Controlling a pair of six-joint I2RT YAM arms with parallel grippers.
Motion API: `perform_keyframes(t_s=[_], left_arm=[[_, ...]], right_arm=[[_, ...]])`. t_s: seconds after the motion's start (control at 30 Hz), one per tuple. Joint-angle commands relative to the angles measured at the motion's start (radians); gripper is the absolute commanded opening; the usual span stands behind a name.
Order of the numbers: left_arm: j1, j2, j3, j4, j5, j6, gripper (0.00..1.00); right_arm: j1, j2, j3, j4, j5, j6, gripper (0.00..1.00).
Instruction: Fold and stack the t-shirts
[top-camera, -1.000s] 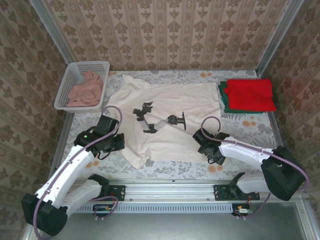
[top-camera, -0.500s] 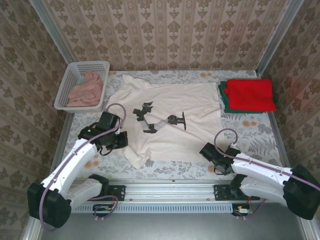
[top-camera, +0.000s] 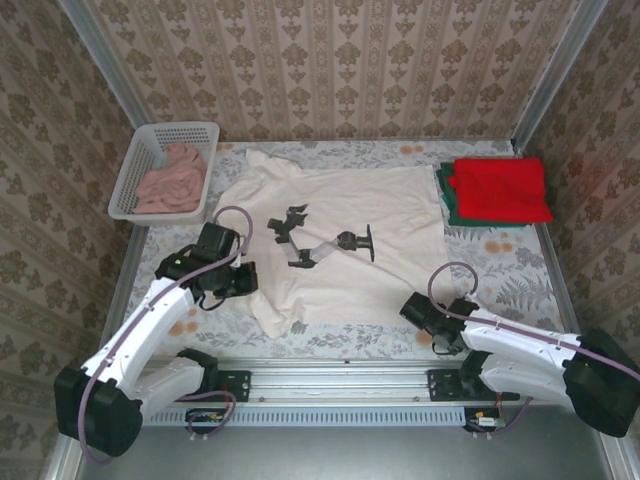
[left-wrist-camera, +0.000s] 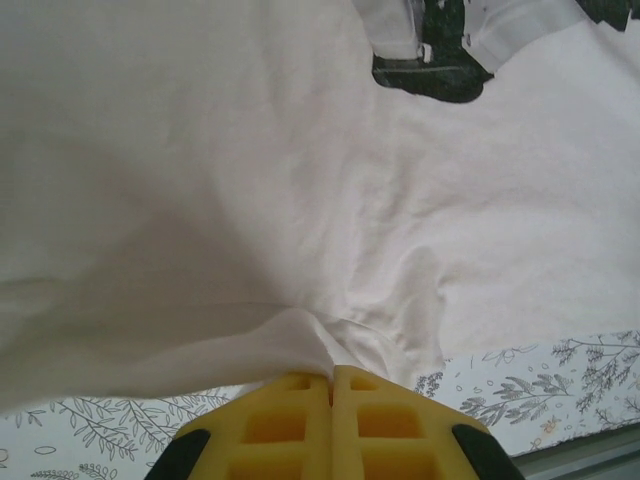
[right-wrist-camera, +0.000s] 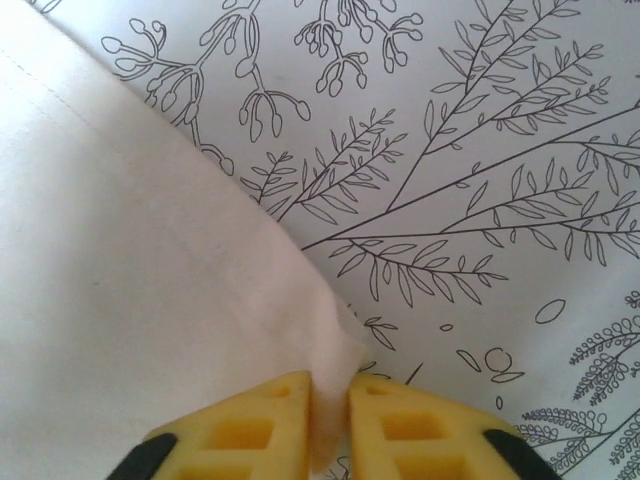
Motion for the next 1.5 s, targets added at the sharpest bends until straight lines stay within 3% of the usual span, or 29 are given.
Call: perform_keyframes(t_s=[0.0,0.13,0.3,0.53,0.63,1.03,1.47], left_arm=[[0.016,-0.032,0.012,-0.021,-0.039,-0.003,0.0],[0.027,-0.015,0.046,-0.026,-0.09,-0.019,0.0],[0.03,0.044,0.106,0.012,-0.143,-0.041,0.0],[0.034,0.217,0.233,0.073,-0.215,-0.042,0.0],[0.04,0.314,0.308,0.076,-0.232,-0.028,0.0],[0.096,0.619,0.585,0.023,-0.306,0.03,0.0],[0.168,0.841,0.779,-0.032,-0.336,0.087,0.0]], right_arm=[[-0.008,-0.001,0.05,0.089,0.053,-0.056,0.11],[-0.045,-0.049,0.151,-0.021,0.076,-0.181,0.04],[-0.205,-0.083,0.181,0.042,-0.017,-0.416,0.0],[-0.459,0.024,0.295,0.122,-0.18,-0.72,0.0],[-0.524,0.119,0.361,0.175,-0.225,-0.802,0.0],[-0.605,0.544,0.662,0.267,-0.344,-0.959,0.0],[-0.635,0.72,0.817,0.249,-0.334,-1.0,0.0]])
